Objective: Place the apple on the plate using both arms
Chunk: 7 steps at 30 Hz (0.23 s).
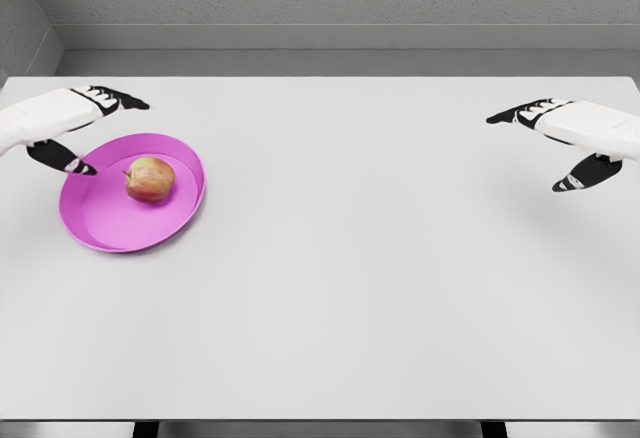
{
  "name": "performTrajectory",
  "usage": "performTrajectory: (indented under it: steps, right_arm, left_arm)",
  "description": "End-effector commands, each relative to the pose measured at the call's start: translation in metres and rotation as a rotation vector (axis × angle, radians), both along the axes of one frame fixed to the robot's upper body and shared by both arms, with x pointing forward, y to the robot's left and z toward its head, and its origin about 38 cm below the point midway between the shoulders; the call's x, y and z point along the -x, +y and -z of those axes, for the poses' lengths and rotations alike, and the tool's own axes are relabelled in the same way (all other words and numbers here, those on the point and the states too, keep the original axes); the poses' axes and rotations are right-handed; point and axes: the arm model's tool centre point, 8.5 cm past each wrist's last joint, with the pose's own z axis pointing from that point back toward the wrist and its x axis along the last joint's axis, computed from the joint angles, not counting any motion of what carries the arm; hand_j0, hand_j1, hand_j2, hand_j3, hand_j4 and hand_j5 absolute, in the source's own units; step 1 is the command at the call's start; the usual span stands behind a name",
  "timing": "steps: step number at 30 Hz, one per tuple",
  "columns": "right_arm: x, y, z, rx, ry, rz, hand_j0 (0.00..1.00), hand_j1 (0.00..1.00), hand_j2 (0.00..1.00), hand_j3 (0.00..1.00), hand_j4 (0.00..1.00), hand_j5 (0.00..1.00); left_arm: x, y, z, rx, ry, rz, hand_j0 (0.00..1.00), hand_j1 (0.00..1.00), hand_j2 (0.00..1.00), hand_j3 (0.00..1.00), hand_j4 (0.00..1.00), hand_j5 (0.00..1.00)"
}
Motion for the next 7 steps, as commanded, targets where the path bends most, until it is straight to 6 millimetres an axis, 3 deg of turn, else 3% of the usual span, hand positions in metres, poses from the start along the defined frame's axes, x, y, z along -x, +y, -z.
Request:
performTrajectory:
  steps: [1, 7]
  right_arm:
    - [-0.0005, -0.0018, 0.0001, -0.002, 0.002, 0.006, 1.0, 1.0, 1.0, 1.0, 1.0, 1.0]
    - [-0.0017, -0.0046, 0.0018, -0.003, 0.007, 0.016, 1.0, 1.0, 1.0, 1.0, 1.0, 1.0]
  left_arm:
    - [-0.0011, 0.0053, -0.0004, 0.014, 0.002, -0.02, 1.0, 1.0, 1.0, 1.0, 1.0, 1.0]
    - [-0.0008, 0.0031, 0.0, 0.011, 0.002, -0.013, 1.0, 1.0, 1.0, 1.0, 1.0, 1.0]
